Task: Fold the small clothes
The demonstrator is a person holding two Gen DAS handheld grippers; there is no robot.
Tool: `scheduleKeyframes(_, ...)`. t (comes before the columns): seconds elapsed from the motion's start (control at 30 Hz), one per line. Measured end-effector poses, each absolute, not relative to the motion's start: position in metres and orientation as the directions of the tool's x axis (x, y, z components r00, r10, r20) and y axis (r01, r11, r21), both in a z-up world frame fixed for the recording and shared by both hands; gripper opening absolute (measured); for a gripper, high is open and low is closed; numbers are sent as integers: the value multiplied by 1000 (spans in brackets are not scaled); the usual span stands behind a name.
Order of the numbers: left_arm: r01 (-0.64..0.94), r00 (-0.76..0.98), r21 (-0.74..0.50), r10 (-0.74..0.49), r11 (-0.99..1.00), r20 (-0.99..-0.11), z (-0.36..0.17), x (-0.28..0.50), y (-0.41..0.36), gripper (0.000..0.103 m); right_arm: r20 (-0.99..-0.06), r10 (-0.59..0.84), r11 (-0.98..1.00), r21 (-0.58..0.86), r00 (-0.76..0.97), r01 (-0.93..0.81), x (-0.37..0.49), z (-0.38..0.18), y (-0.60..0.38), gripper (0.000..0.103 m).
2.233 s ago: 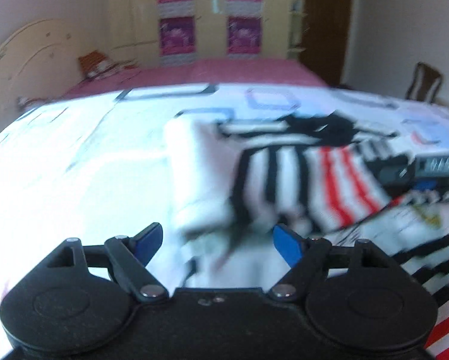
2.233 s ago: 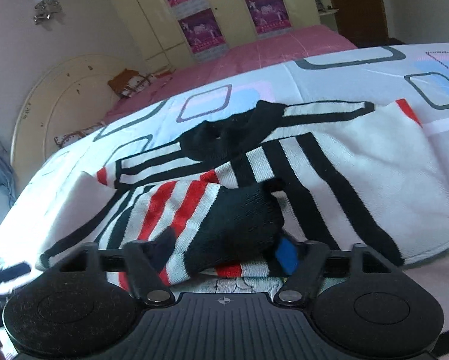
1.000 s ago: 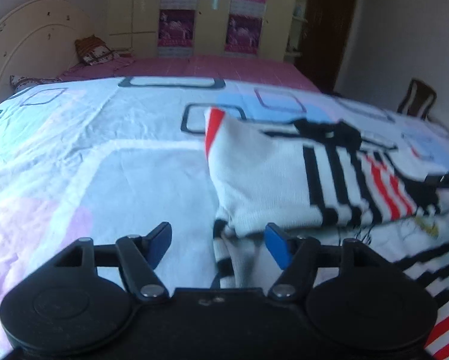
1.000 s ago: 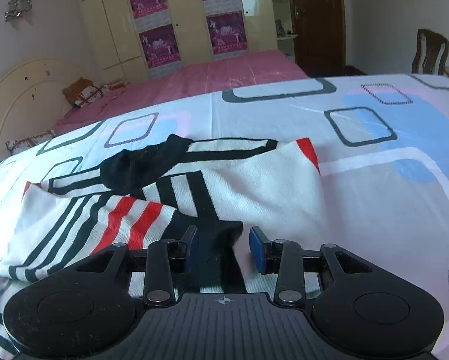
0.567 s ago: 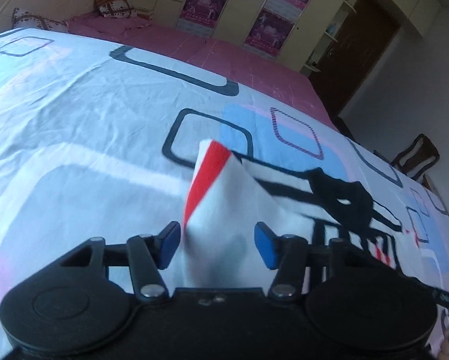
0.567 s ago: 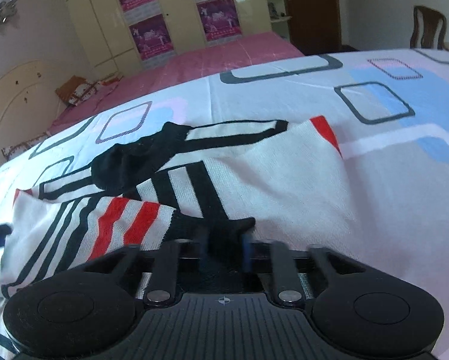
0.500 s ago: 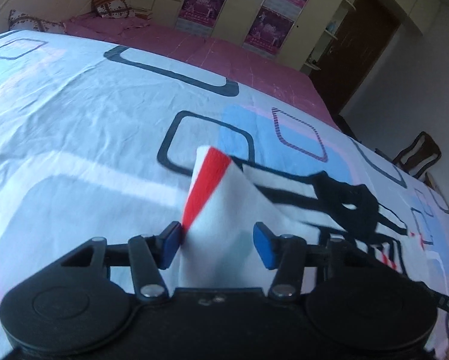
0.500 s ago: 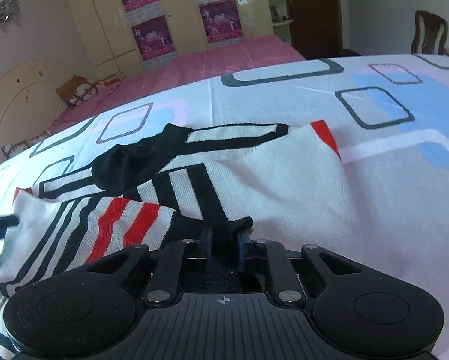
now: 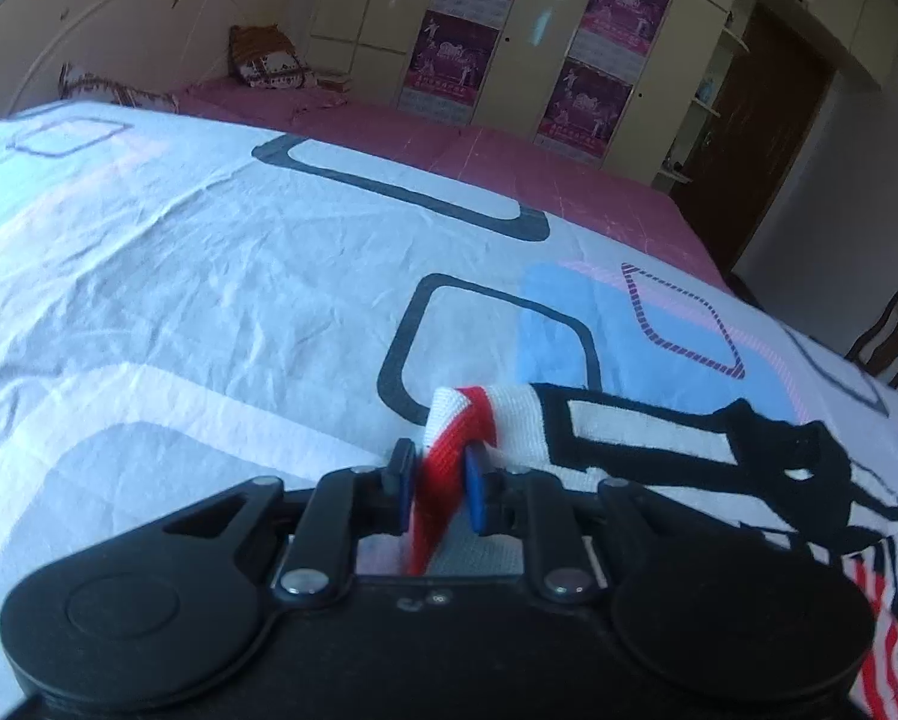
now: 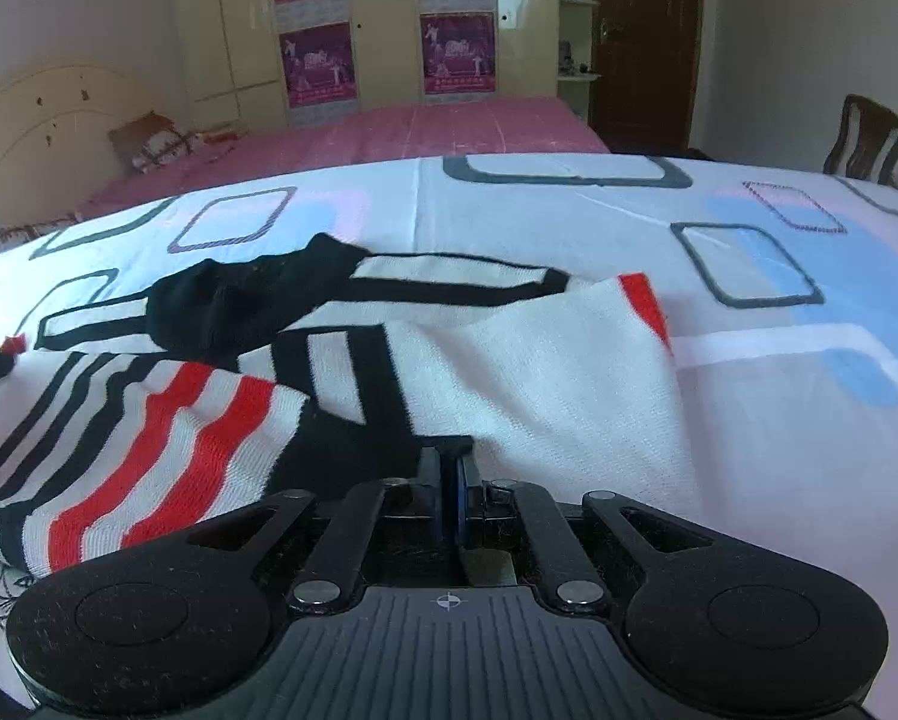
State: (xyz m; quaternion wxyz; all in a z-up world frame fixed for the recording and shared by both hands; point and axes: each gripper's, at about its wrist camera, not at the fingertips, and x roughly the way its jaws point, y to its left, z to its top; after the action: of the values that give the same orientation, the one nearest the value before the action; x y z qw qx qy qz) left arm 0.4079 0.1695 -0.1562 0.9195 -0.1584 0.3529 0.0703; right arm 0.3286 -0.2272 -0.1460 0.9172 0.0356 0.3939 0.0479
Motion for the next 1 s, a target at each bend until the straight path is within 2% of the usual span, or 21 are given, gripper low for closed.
scheduleKeyframes(0.03, -251, 742, -231, 34, 940, -670, -153, 407, 170, 30, -706, 91, 995, 90, 702, -38, 327, -143, -230, 3)
scheduleKeyframes(0.2, -248, 783, -184, 85, 951, -616, -125, 384, 166, 31, -664, 136, 988, 144, 735, -52, 323, -125, -235, 3)
scheduleKeyframes(0.37, -154, 786, -221, -16, 963, -618, -107, 365, 147, 37, -643, 206, 977, 183, 738, -113, 324, -118, -216, 5)
scheduleKeyframes(0.53, -59, 744, -231, -111, 971, -659, -121, 344, 113, 39, -693, 288, 957, 213, 660, -194, 324, -130, -196, 5)
scheduleKeyframes(0.63, -56, 722, -209, -105, 976, -684, -137, 325, 107, 39, -723, 270, 963, 187, 636, -197, 319, -141, -201, 5)
scheduleKeyframes(0.77, 1, 740, -75, -51, 997, -670, -149, 313, 98, 37, -717, 261, 961, 134, 646, -240, 317, -151, -207, 4)
scheduleKeyframes(1.0, -27, 725, -93, -45, 995, -688, -144, 318, 100, 37, -720, 231, 962, 68, 655, -266, 310, -152, -206, 4)
